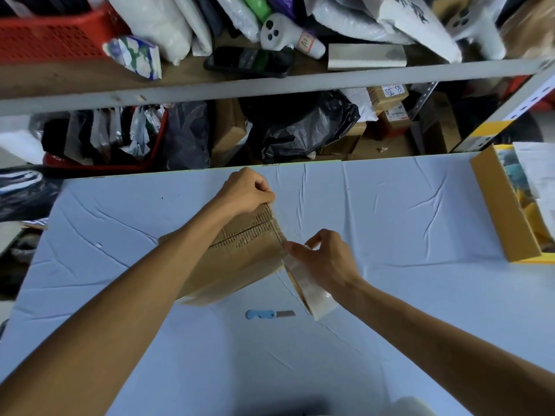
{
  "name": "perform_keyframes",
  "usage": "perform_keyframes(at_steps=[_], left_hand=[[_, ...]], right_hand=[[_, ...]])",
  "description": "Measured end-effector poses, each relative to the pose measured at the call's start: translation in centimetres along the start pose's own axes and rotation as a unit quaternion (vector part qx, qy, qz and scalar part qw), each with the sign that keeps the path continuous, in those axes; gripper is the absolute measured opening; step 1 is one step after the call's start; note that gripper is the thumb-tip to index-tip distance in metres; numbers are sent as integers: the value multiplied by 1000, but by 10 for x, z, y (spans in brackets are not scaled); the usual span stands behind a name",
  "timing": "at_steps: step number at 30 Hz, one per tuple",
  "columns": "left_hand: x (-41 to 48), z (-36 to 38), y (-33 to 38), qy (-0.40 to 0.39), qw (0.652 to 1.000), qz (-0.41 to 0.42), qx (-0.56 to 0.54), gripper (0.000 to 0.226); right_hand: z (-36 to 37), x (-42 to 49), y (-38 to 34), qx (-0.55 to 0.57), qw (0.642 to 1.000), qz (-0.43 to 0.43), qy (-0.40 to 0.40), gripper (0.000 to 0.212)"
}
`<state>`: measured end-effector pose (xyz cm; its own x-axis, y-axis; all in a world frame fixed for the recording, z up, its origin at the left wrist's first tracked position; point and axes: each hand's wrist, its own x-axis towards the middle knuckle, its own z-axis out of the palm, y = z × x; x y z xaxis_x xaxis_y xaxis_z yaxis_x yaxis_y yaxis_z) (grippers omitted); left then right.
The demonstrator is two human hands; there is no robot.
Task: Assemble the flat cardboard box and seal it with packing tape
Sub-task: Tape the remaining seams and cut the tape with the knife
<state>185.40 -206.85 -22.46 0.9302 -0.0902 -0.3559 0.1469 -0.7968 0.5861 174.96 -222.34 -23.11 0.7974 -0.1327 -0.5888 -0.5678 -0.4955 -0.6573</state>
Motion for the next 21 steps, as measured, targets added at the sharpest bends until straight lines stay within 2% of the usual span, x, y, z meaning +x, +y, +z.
perform_keyframes(at_steps=[1, 4, 5, 8, 10, 11, 13, 15, 18, 21], left_hand=[[1, 0, 1, -3, 1000, -16, -3, 12], [4, 1, 4, -29, 995, -94, -24, 56], [4, 2, 4, -22, 991, -126, -37, 63], [-1, 9, 9, 55, 986, -154, -20, 52], [-6, 11, 7, 104, 990, -91, 6, 40], [-11, 10, 5, 104, 993, -50, -14, 35], [-25, 0, -3, 52, 996, 40, -54, 32], [-41, -13, -11, -24, 993, 118, 13, 36], [-55, -19, -23, -122, 975, 153, 103, 48], [-57, -14, -27, -131, 964, 168, 159, 59]], right_hand=[[0, 1, 0, 3, 1000, 1, 3, 44], [2, 1, 1, 7, 1000, -2, 0, 44], [3, 1, 1, 5, 1000, -3, -3, 44], [3, 1, -4, 4, 1000, -4, -5, 46], [0, 2, -8, 2, 1000, -4, -2, 46], [-1, 2, -9, 0, 1000, -4, -2, 46], [-2, 2, -10, -5, 1000, -6, -6, 46], [-3, 1, -8, -1, 1000, -10, -8, 45], [-4, 2, -7, 4, 1000, -12, -3, 46], [-3, 3, -7, 5, 1000, -16, -7, 42]])
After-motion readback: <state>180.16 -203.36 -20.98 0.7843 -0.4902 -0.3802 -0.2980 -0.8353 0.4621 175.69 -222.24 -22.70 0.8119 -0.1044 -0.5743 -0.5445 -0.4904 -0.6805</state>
